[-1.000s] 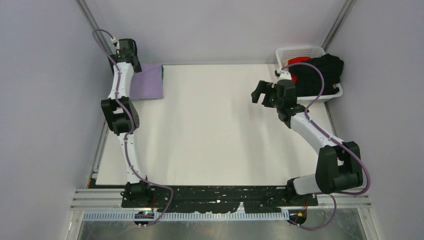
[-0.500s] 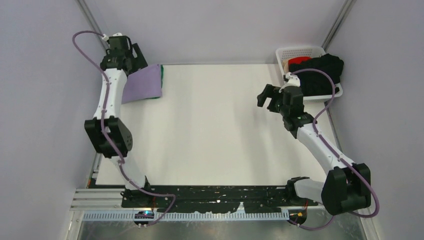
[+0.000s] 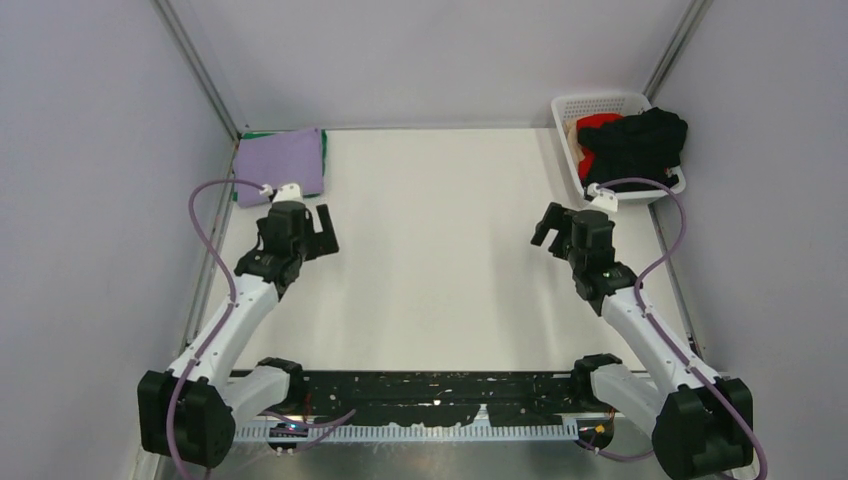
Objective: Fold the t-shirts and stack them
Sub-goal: Reset both arms
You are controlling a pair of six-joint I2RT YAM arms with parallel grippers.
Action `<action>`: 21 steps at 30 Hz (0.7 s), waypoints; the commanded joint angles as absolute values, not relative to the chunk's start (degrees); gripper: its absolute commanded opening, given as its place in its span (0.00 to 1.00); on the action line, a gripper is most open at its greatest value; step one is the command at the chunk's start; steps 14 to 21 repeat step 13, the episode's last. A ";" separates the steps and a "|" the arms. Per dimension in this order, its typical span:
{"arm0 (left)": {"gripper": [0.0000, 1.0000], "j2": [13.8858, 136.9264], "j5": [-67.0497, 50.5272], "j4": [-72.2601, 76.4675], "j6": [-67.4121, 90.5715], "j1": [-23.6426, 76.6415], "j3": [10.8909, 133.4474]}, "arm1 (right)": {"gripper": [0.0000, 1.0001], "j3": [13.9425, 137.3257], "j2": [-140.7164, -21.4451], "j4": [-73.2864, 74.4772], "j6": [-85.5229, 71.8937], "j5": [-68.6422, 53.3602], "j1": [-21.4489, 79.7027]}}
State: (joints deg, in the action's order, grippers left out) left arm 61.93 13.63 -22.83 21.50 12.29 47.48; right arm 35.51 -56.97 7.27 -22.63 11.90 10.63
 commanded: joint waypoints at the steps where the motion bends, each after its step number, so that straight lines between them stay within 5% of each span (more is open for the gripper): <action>1: 1.00 56.59 22.03 -14.06 19.71 12.09 42.96 | 0.96 31.39 -52.19 2.60 -23.11 18.28 10.37; 21: 1.00 52.52 22.16 -8.51 18.93 12.07 38.36 | 0.95 27.57 -45.66 0.39 -21.92 24.91 10.37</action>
